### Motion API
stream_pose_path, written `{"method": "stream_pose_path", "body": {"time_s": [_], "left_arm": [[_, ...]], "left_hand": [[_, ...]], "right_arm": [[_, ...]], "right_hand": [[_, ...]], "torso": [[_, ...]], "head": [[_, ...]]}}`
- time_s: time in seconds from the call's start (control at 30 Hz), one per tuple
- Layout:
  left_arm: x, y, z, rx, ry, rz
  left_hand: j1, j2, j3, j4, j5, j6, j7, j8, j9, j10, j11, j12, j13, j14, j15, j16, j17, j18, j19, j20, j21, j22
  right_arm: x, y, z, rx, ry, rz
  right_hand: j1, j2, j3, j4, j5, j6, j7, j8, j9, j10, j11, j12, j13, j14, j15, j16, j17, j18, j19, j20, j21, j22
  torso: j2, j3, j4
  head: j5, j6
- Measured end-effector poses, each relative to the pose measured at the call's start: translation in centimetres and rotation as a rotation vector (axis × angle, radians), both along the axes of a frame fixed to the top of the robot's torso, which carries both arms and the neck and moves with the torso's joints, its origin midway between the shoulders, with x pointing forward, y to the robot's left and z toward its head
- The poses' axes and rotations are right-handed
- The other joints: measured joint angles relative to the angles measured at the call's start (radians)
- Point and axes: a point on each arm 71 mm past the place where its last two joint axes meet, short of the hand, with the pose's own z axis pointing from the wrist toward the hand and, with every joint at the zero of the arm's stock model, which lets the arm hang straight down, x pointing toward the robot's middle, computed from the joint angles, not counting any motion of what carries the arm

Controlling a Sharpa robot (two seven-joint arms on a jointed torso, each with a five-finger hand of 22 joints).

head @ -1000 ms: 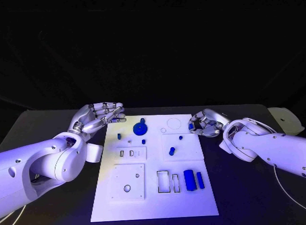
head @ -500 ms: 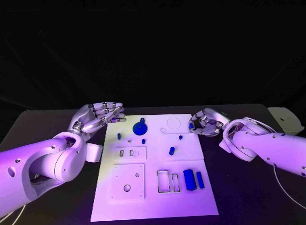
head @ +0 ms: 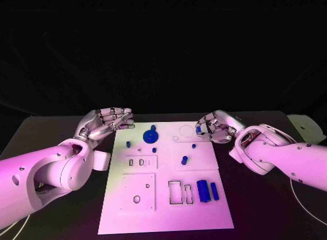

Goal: Assemble the parts on the task board

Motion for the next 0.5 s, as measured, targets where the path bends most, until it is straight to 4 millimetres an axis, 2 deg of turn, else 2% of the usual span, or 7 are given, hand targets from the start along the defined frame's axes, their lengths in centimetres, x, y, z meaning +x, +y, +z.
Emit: {"method": "stream_pose_path", "body": {"time_s": [0.1,0.3,0.5], "left_arm": [[0.3,0.0,-0.1,0.002,0.001,0.003],[1.1,0.0,-0.4,0.007,0.003,0.016],[2.0,-0.5,-0.8,0.009,0.004,0.019]], "left_hand": [[0.000,0.000,0.000,0.000,0.000,0.000,0.000,0.000,0.000,0.000,0.000,0.000,0.000,0.000,0.000,0.000,0.000,0.000,0.000,0.000,0.000,0.000],[0.000,0.000,0.000,0.000,0.000,0.000,0.000,0.000,0.000,0.000,0.000,0.000,0.000,0.000,0.000,0.000,0.000,0.000,0.000,0.000,0.000,-0.001],[0.000,0.000,0.000,0.000,0.000,0.000,0.000,0.000,0.000,0.000,0.000,0.000,0.000,0.000,0.000,0.000,0.000,0.000,0.000,0.000,0.000,-0.001]], "right_arm": [[-0.7,1.3,0.4,0.008,-0.002,0.013],[-2.0,5.9,0.8,0.021,-0.001,0.064],[-3.4,10.8,-0.3,0.009,0.019,0.133]], "right_hand": [[0.001,0.004,0.000,0.000,0.000,0.000,0.000,0.000,0.000,0.000,0.000,0.000,0.000,0.000,0.000,0.000,0.000,0.000,0.000,0.000,0.000,0.000],[0.001,0.004,0.004,-0.004,-0.002,0.000,0.000,0.000,-0.001,0.000,0.000,-0.005,0.000,0.000,0.000,0.000,0.000,0.000,0.000,0.000,0.000,0.000],[-0.001,0.006,0.004,-0.004,-0.006,0.000,0.000,0.000,-0.001,0.000,0.000,-0.009,0.000,0.000,0.000,0.000,0.000,0.000,0.000,0.000,0.000,0.000]], "torso": [[-0.005,-0.0012,-0.0001],[-0.018,-0.0043,-0.0001],[-0.034,-0.0084,0.0011]], "head": [[0.007,-0.005],[0.027,-0.020],[0.046,-0.038]]}}
